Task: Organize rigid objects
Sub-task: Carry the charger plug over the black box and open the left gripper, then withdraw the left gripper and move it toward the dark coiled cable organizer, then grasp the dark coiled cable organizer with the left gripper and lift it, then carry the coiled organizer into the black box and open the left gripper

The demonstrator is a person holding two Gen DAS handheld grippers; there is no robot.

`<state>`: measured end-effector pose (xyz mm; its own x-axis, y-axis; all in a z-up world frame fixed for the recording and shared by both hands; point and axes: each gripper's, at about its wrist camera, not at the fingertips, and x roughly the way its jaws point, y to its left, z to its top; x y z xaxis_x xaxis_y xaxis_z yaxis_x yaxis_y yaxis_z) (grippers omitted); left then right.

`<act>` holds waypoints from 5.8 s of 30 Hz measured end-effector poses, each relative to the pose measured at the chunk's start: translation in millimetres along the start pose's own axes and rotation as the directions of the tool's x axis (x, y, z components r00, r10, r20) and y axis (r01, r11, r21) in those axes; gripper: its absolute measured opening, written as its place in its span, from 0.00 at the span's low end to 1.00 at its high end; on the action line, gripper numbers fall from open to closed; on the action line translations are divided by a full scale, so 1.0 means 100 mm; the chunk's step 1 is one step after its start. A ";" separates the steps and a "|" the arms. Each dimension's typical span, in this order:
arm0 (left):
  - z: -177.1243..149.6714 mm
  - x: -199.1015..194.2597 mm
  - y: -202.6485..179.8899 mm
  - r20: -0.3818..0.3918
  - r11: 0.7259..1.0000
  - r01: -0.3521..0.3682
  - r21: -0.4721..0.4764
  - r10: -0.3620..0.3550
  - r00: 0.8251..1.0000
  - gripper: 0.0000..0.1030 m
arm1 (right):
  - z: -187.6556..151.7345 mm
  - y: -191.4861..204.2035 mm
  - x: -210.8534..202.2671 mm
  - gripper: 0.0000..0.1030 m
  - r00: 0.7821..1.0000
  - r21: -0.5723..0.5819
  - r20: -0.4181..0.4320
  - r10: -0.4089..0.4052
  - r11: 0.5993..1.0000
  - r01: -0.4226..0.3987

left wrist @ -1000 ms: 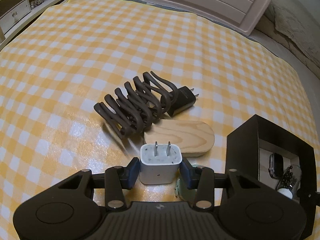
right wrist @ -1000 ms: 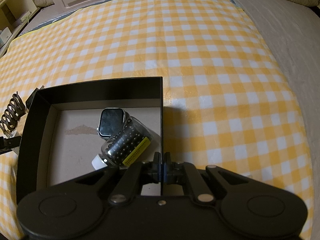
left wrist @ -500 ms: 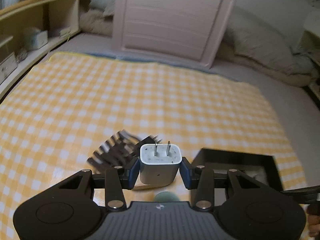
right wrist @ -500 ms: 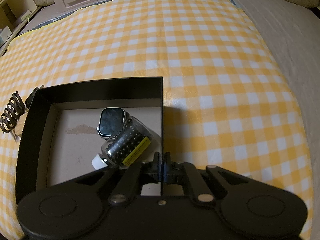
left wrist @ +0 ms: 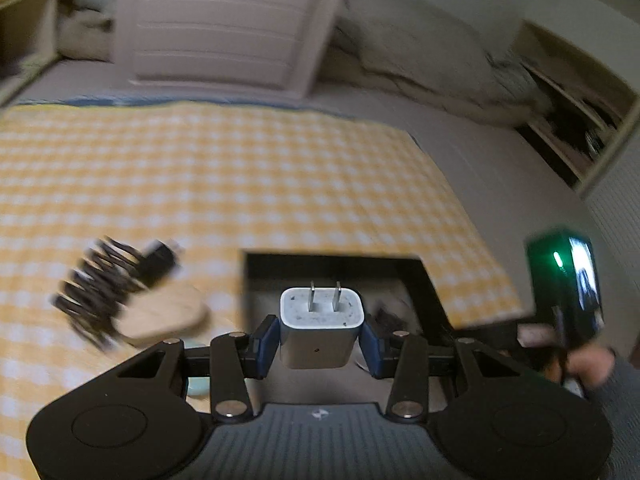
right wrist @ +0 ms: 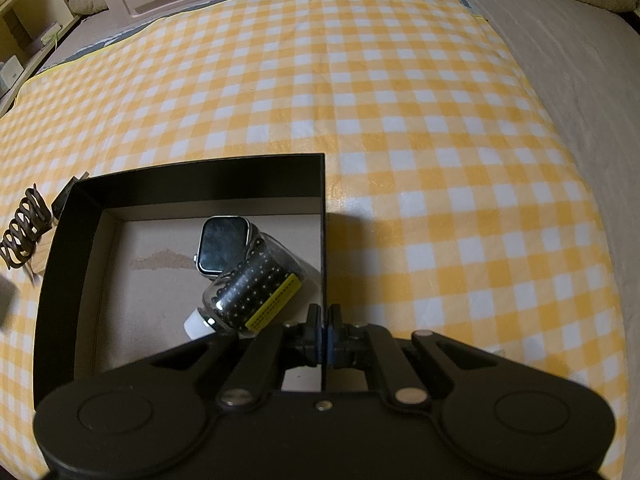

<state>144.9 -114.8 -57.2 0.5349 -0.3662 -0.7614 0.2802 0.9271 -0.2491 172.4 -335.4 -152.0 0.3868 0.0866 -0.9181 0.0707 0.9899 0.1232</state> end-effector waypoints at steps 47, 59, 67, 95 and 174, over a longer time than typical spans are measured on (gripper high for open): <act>-0.22 0.55 -0.45 -0.207 0.989 0.147 -0.002 -0.144 0.968 0.59 | -0.01 -0.02 -0.01 0.04 1.000 0.002 -0.003 0.004 1.000 -0.004; -0.24 0.30 -0.37 -0.136 0.995 0.090 0.041 -0.084 0.987 0.97 | 0.00 -0.03 -0.01 0.04 1.000 0.002 -0.003 0.004 1.000 -0.004; -0.22 0.10 -0.21 -0.078 0.998 0.030 0.062 -0.026 0.997 1.00 | 0.00 -0.04 0.00 0.04 1.000 0.003 -0.004 0.004 1.000 -0.004; 0.08 -0.30 0.83 0.047 0.971 -0.240 -0.016 0.241 0.969 1.00 | 0.02 -0.03 -0.01 0.04 1.000 0.000 -0.004 0.004 1.000 -0.004; 0.27 -0.06 0.07 0.087 0.863 -0.023 0.504 -0.024 0.996 0.67 | 0.02 -0.07 0.03 0.04 1.000 -0.006 -0.008 0.009 1.000 -0.009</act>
<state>165.3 -108.0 -37.6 0.5954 -0.3942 -0.7001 0.6312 0.7686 0.1040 175.2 -341.8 -155.0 0.3803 0.0966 -0.9198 0.0619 0.9896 0.1295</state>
